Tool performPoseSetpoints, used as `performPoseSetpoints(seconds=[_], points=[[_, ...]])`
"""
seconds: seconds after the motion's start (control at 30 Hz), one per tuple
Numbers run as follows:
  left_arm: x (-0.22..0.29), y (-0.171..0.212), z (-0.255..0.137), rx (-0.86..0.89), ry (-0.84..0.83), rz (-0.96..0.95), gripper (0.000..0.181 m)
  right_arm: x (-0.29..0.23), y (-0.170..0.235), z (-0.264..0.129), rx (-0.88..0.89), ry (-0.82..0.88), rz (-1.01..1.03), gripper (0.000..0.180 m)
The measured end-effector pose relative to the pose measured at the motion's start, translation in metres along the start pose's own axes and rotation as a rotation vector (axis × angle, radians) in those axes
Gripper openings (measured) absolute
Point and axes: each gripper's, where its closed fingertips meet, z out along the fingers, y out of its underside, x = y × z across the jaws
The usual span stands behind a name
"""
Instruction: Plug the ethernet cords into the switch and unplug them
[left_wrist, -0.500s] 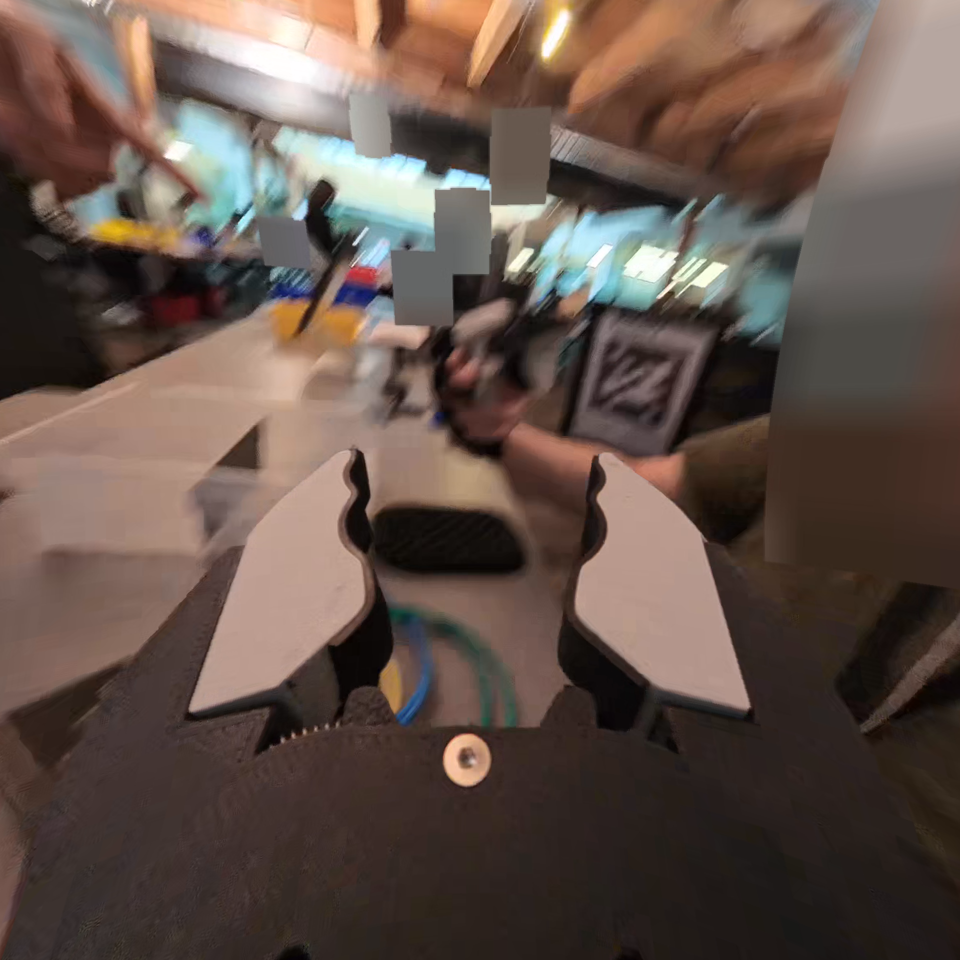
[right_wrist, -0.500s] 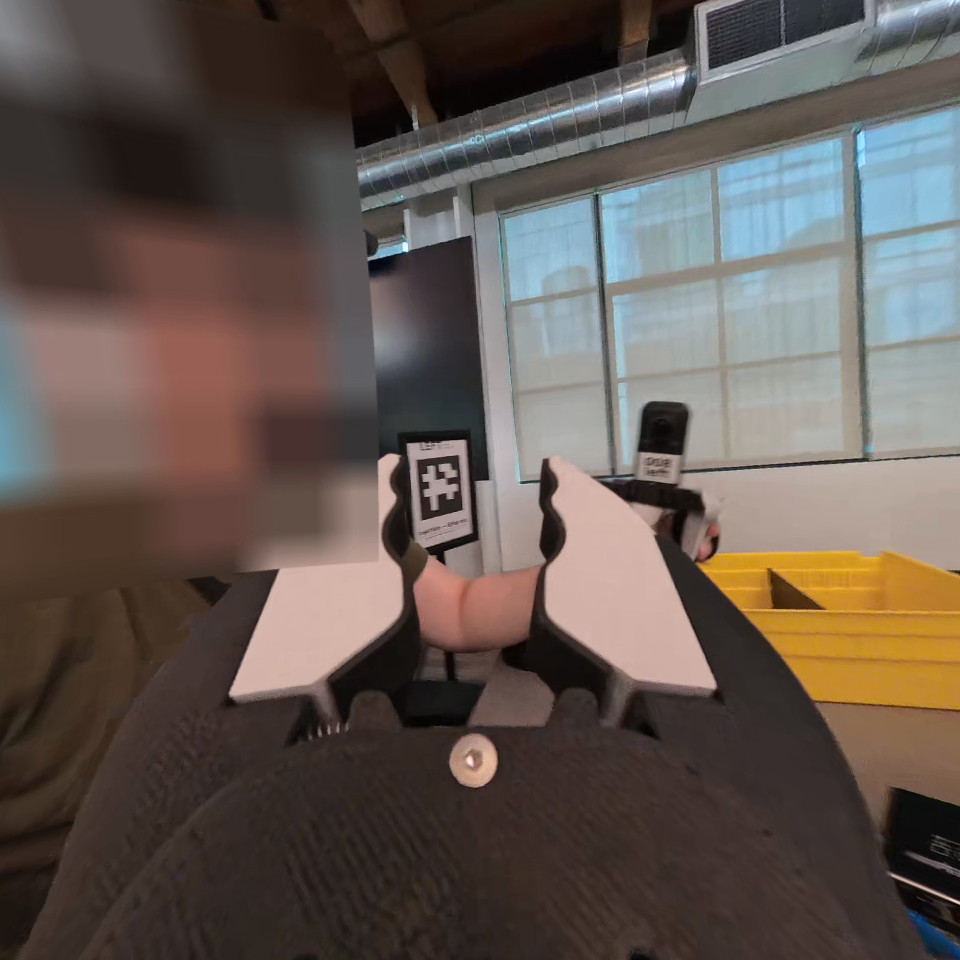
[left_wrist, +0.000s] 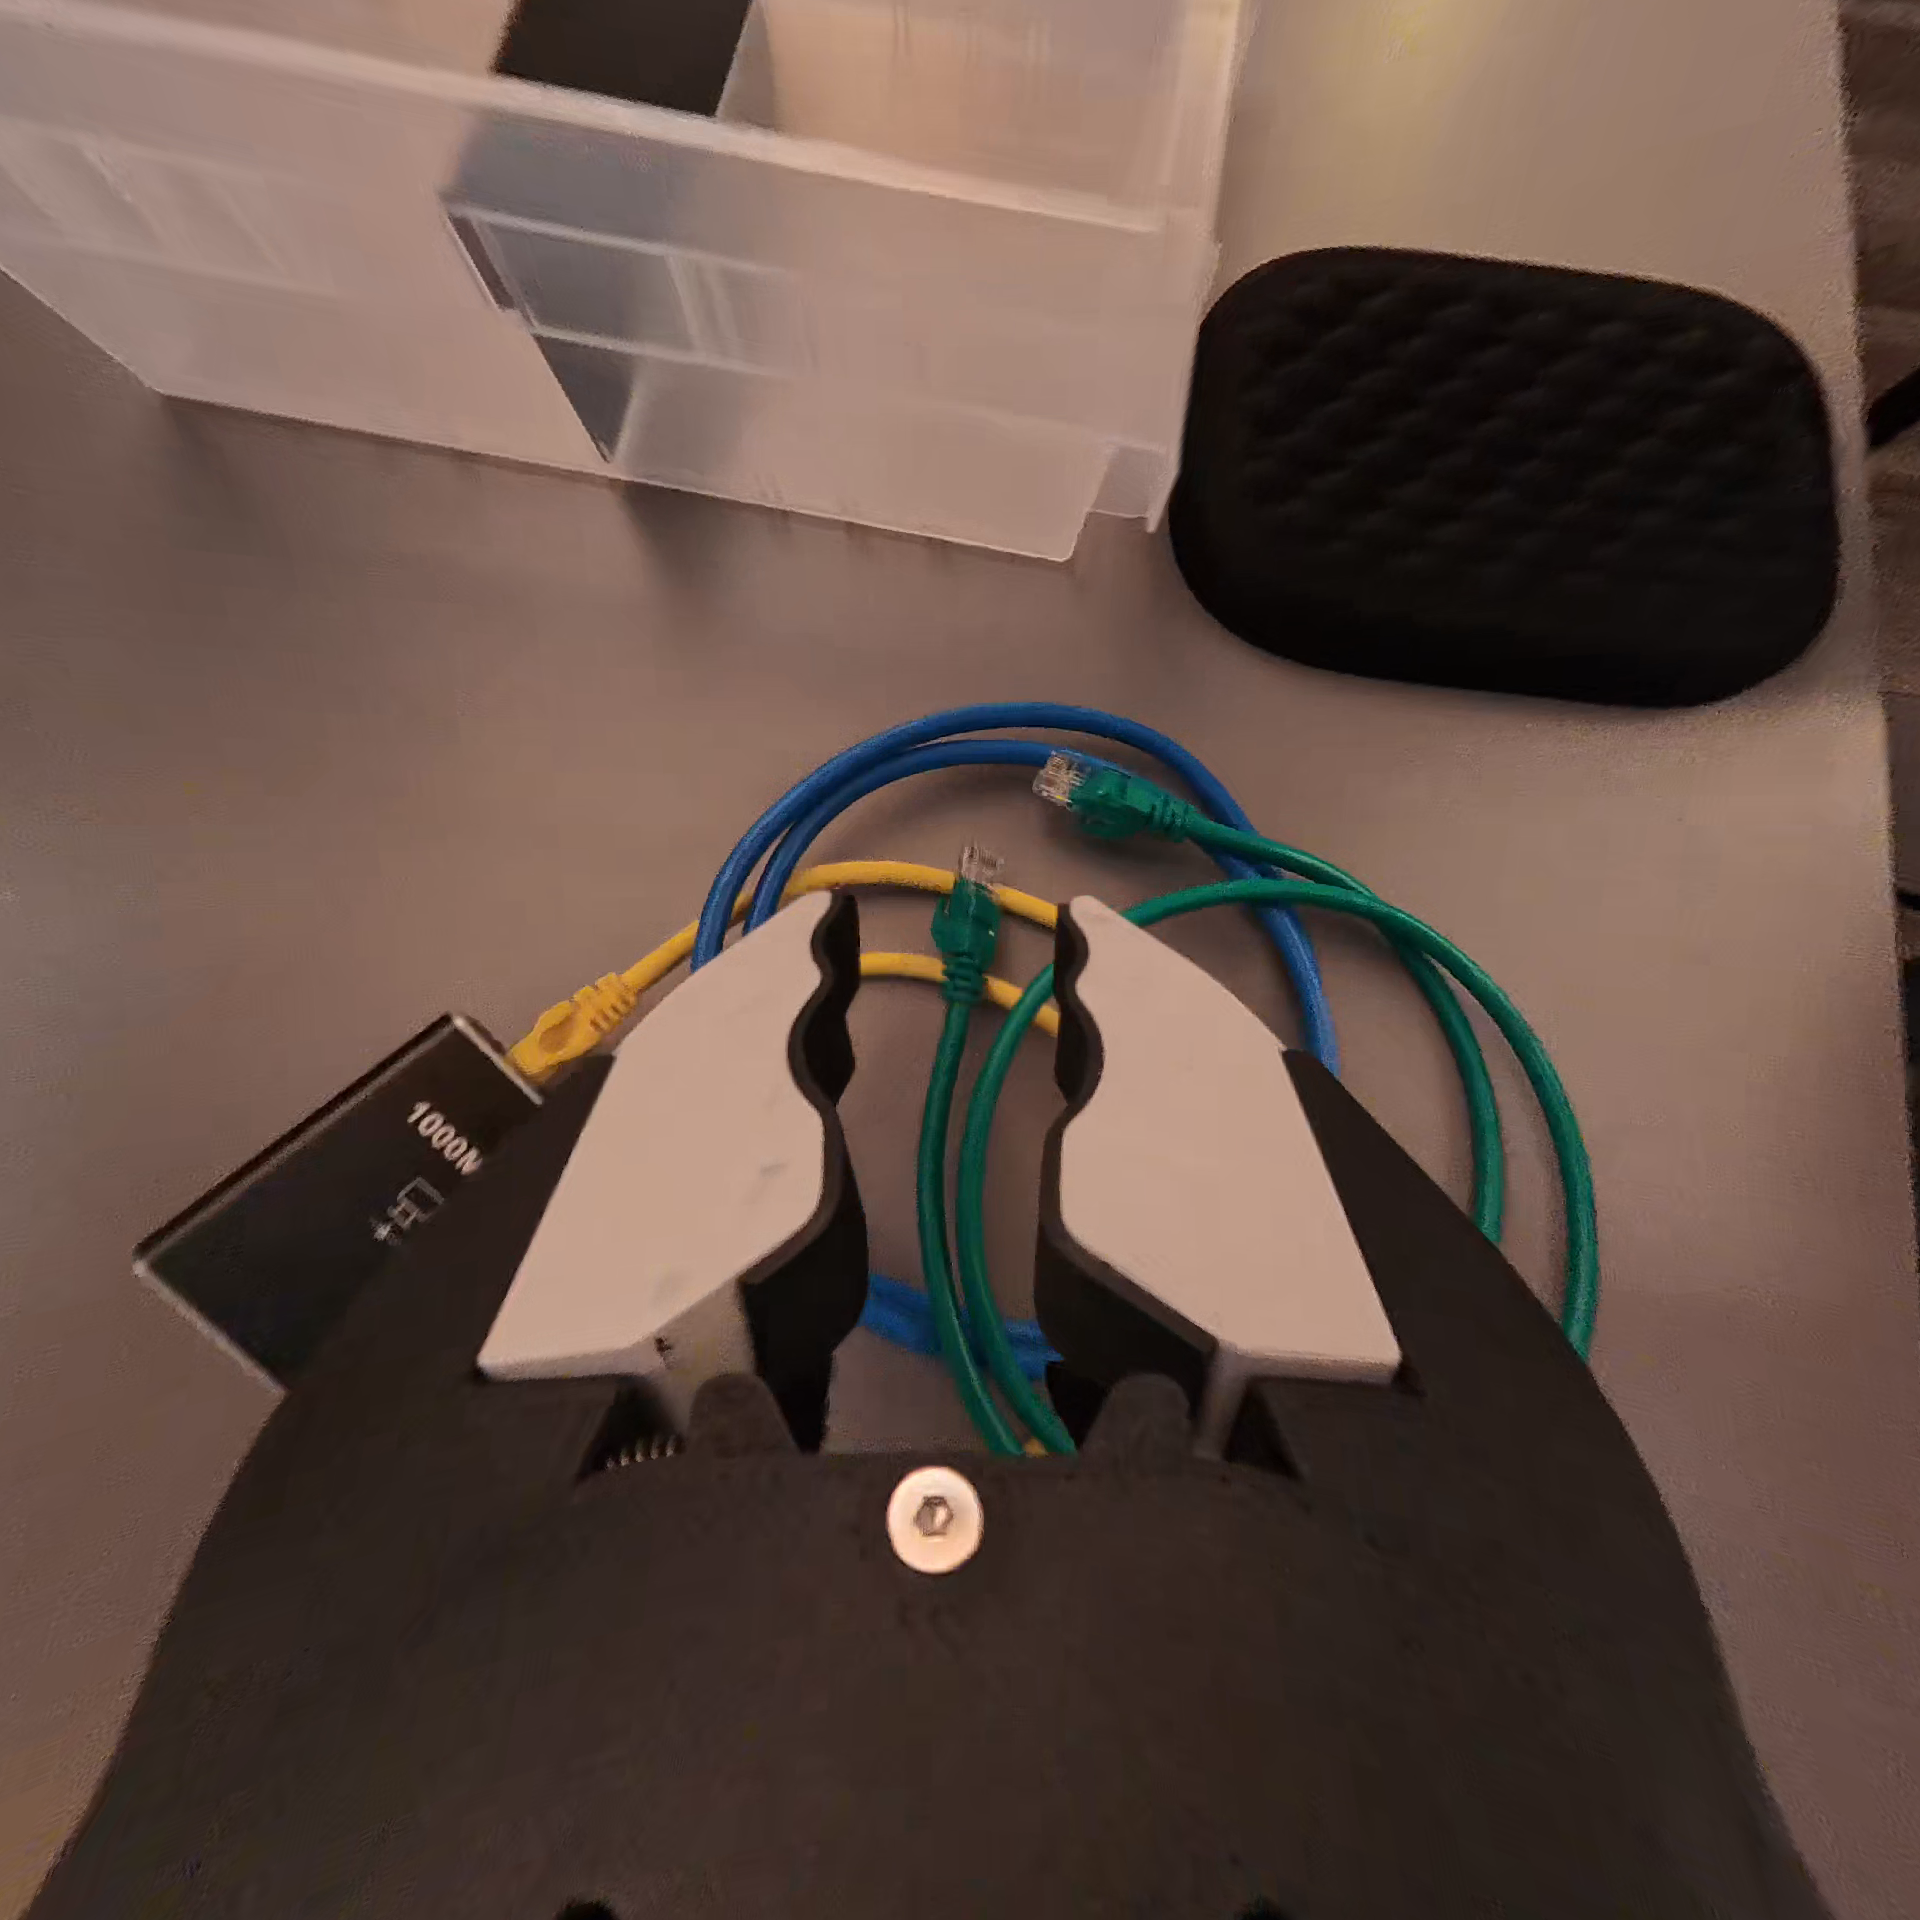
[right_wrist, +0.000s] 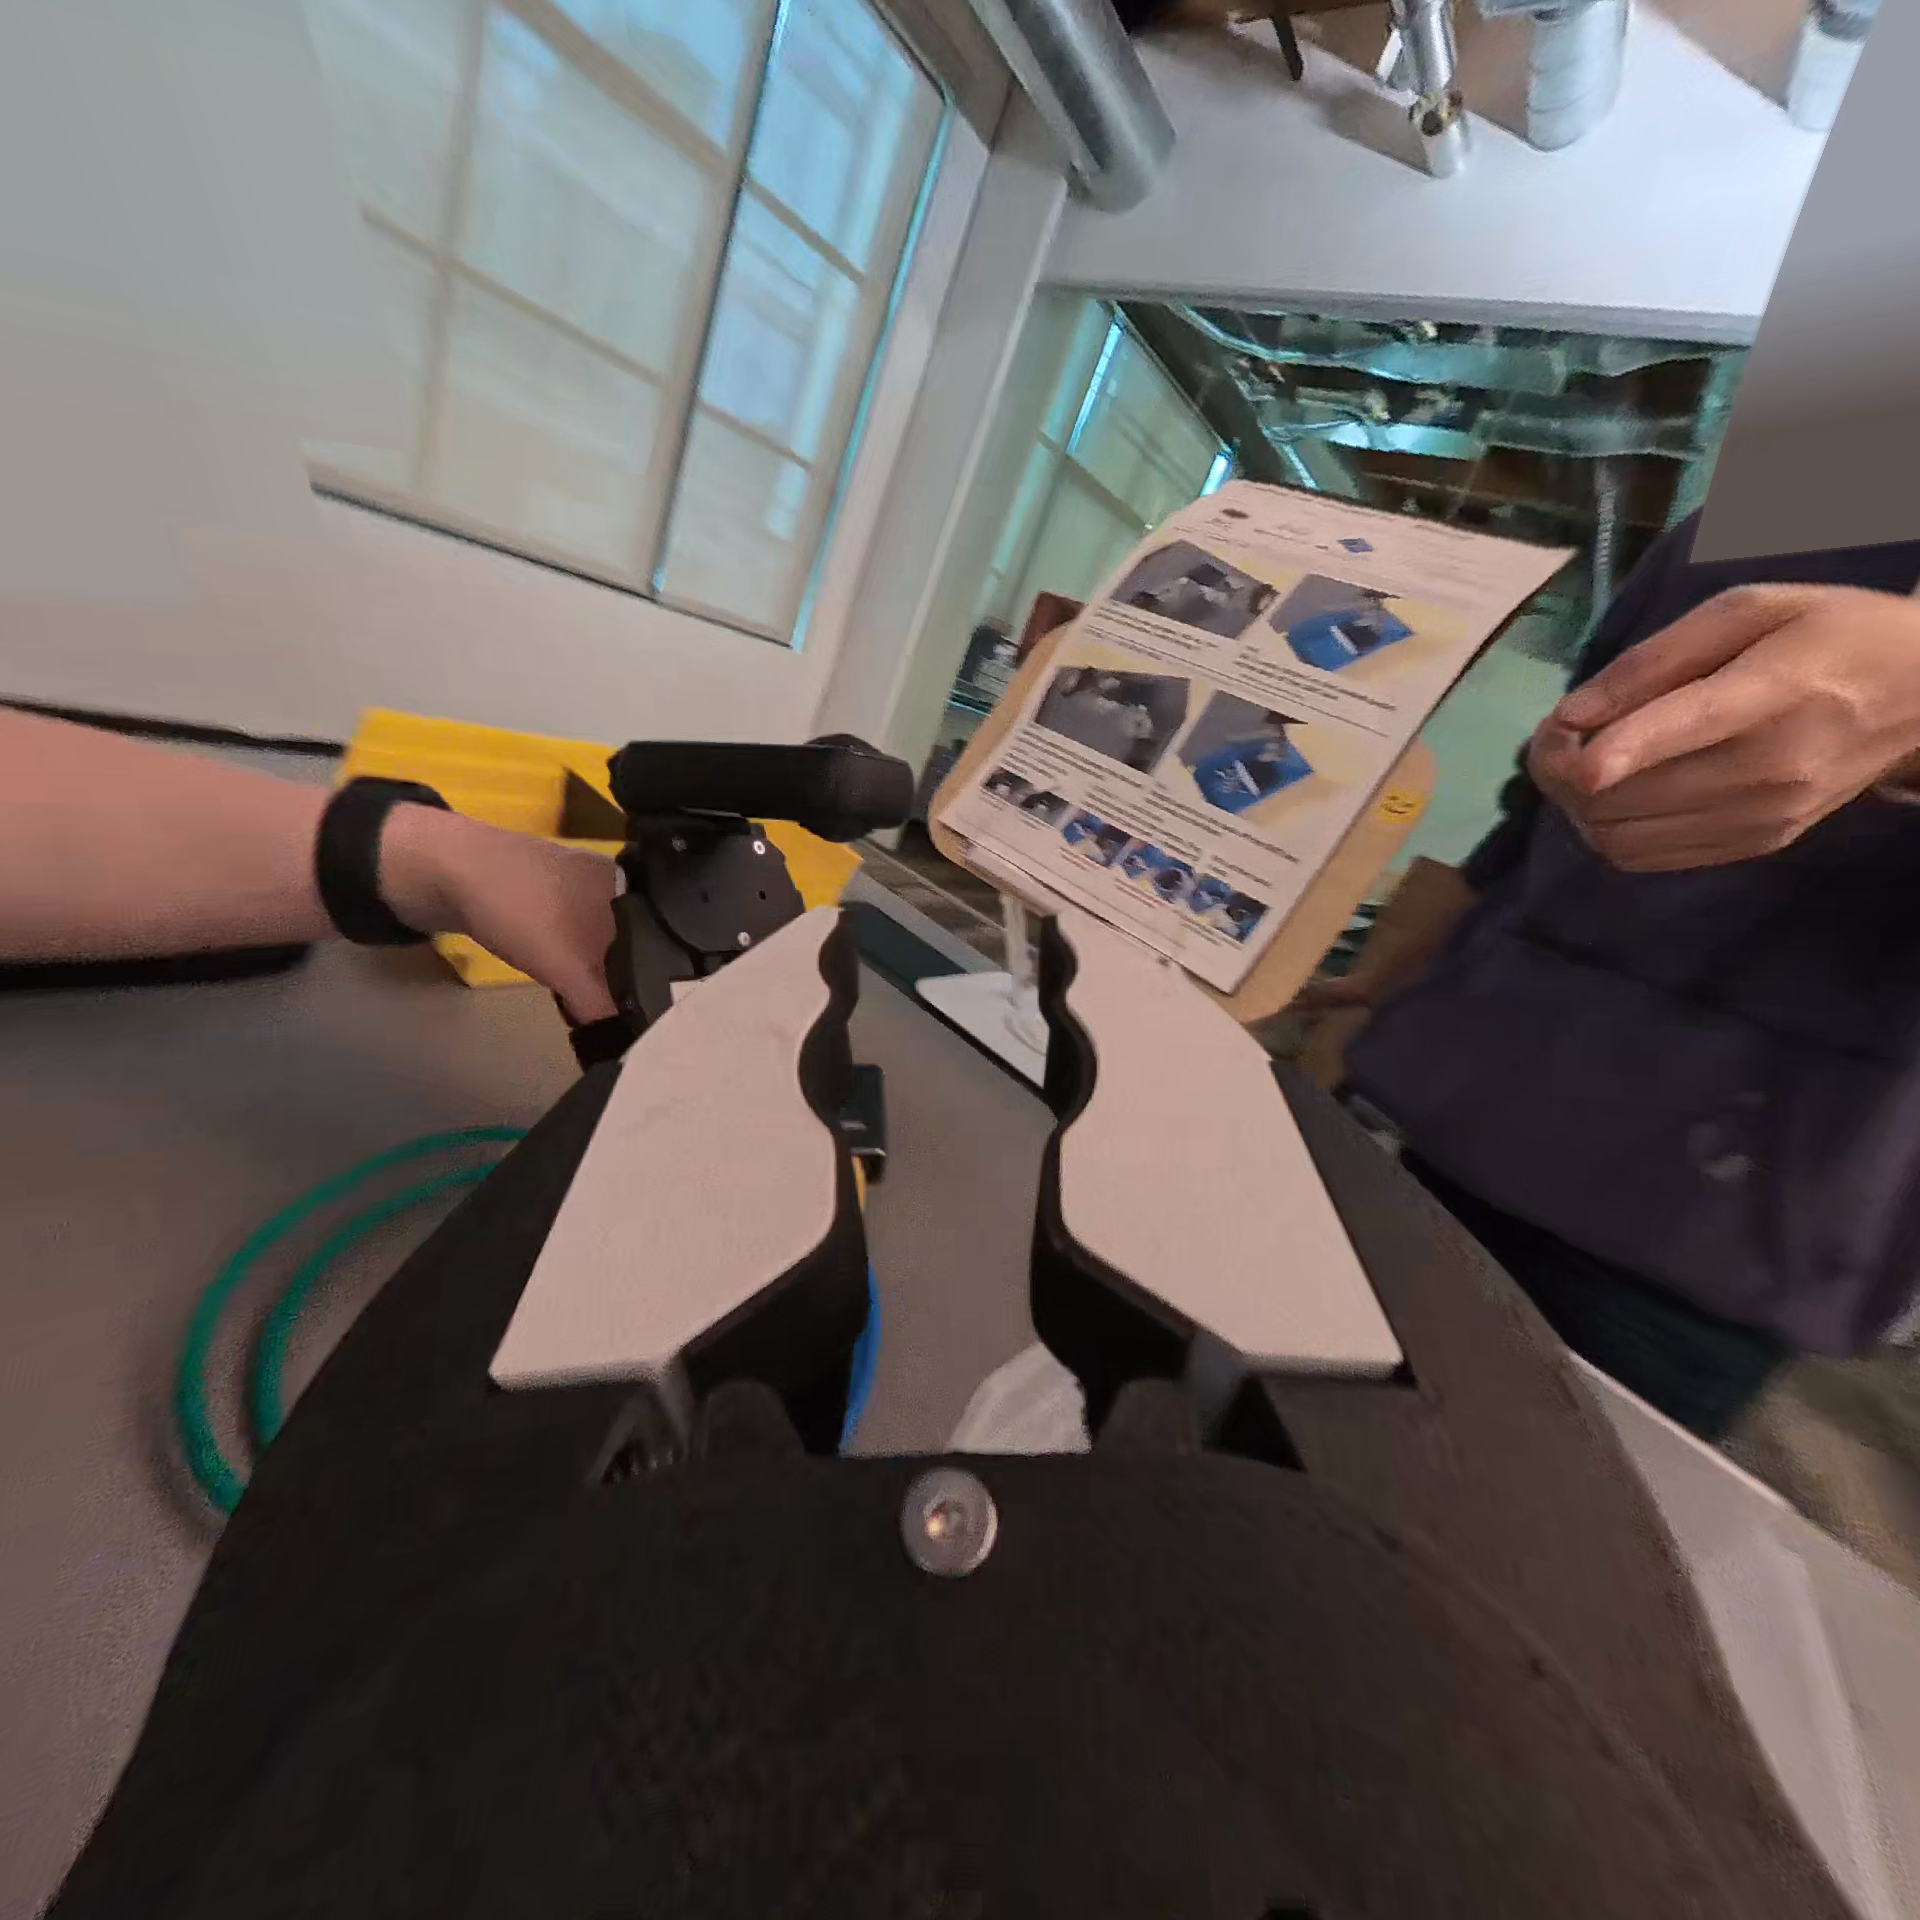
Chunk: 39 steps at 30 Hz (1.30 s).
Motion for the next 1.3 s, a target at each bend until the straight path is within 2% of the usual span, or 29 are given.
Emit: performPoseSetpoints(seconds=[0.13, 0.23, 0.37, 0.5, 0.6, 0.7, 0.83, 0.93, 1.0, 1.13, 1.3], points=[[-0.008, 0.012, 0.024, -0.1, -0.01, -0.008, 0.033, -0.006, 0.02, -0.007, -0.111, 0.068, -0.171, 0.015], [-0.013, 0.028, 0.033, -0.231, -0.012, -0.024, 0.041, -0.012, 0.039, -0.006, -0.204, 0.069, -0.218, 0.013], [-0.006, 0.026, 0.037, -0.22, 0.024, -0.056, 0.041, -0.019, 0.069, -0.003, -0.344, 0.088, -0.199, 0.013], [-0.011, 0.045, 0.04, -0.324, -0.017, -0.055, 0.041, -0.031, 0.093, -0.001, -0.426, 0.092, -0.182, 0.018], [0.002, 0.044, 0.04, -0.319, 0.066, -0.073, 0.03, -0.039, 0.102, 0.003, -0.433, 0.077, -0.153, 0.02], [0.005, 0.043, 0.038, -0.322, 0.07, -0.033, 0.019, -0.039, 0.106, 0.005, -0.425, 0.077, -0.093, 0.02], [0.008, 0.013, 0.009, -0.125, 0.021, 0.009, 0.011, -0.037, 0.103, 0.006, -0.358, 0.066, 0.037, 0.02], [0.02, -0.024, -0.032, 0.13, 0.021, 0.12, 0.011, -0.04, 0.085, 0.013, -0.215, -0.022, 0.16, 0.025], [0.036, -0.047, -0.065, 0.334, 0.068, 0.22, 0.01, -0.043, 0.065, 0.023, -0.112, -0.119, 0.262, 0.03], [0.048, -0.076, -0.124, 0.64, 0.185, 0.182, 0.01, -0.046, 0.03, 0.052, 0.037, -0.258, 0.358, 0.036], [0.056, -0.095, -0.173, 0.838, 0.35, 0.142, 0.01, -0.071, 0.017, 0.102, 0.057, -0.418, 0.455, 0.051]])
